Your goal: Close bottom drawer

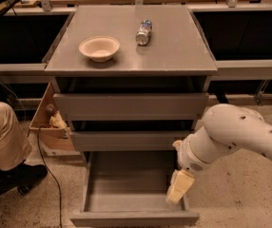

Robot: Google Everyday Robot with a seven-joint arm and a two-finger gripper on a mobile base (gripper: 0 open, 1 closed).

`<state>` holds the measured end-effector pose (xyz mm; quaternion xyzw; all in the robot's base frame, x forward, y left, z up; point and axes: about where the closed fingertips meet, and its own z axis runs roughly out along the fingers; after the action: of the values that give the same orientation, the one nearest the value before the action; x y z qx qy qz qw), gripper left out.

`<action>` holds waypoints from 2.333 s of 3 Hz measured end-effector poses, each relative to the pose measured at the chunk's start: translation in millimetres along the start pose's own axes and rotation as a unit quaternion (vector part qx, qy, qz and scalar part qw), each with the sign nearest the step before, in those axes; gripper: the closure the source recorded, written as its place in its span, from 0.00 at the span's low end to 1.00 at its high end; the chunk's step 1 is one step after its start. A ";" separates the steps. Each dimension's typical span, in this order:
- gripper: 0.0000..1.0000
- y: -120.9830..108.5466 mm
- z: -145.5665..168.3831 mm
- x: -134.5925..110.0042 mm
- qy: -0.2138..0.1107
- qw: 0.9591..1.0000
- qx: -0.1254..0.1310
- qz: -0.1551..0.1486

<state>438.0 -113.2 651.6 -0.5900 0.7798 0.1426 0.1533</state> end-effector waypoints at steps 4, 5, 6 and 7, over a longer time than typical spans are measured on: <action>0.00 -26.2 184.3 25.8 -0.075 0.997 0.010 -0.011; 0.00 -35.0 244.0 38.7 -0.080 0.997 -0.006 -0.009; 0.00 -36.1 306.3 52.9 -0.081 0.996 -0.037 0.006; 0.00 -35.2 306.7 52.7 -0.080 0.996 -0.036 0.006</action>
Offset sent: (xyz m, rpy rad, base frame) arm 0.0179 0.0273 -0.1067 0.0963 -0.0861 -0.0399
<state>480.2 -44.9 348.9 -0.5768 0.7630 0.2187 0.1931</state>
